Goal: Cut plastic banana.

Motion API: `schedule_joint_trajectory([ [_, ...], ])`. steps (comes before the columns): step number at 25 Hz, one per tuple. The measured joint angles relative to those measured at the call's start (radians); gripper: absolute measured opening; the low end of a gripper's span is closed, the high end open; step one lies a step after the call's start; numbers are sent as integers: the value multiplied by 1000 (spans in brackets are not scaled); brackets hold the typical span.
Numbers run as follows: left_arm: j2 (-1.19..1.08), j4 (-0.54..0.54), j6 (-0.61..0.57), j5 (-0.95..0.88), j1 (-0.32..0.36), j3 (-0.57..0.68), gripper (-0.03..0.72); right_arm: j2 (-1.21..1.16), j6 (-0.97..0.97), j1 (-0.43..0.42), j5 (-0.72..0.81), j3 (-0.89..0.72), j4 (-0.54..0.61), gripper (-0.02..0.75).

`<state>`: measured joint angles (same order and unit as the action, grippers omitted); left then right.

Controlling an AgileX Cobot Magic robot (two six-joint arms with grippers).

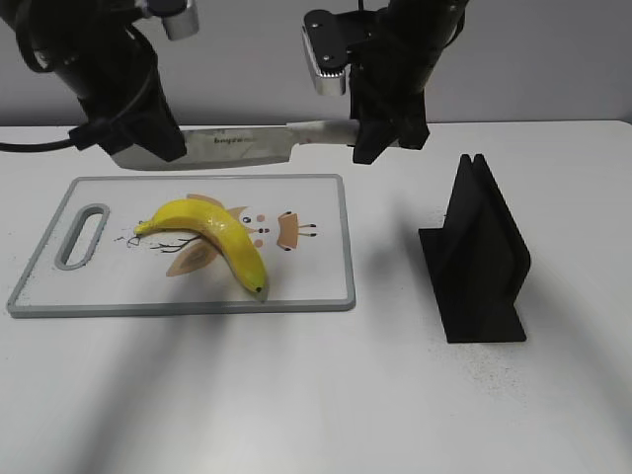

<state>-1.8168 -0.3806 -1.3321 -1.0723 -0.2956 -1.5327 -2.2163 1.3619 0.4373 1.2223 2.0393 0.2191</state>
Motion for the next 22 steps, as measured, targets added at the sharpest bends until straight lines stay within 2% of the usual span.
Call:
schedule_joint_trajectory([
  [2, -29, 24, 19, -6, 0, -1, 33, -8, 3, 0, 2, 0, 3, 160],
  [5, -63, 75, 64, -3, 0, -1, 4, -20, 4, 0, 1, 2, 3, 160],
  [11, -141, 90, 99, 36, 0, -1, 2, -82, 4, 0, -36, 9, 4, 160],
  [17, -323, 70, 140, 85, 2, -12, 8, -210, 5, -4, -80, 12, -10, 160],
  [22, -338, 77, 154, 77, 0, -22, 8, -219, 4, -4, -69, 33, -33, 160],
])
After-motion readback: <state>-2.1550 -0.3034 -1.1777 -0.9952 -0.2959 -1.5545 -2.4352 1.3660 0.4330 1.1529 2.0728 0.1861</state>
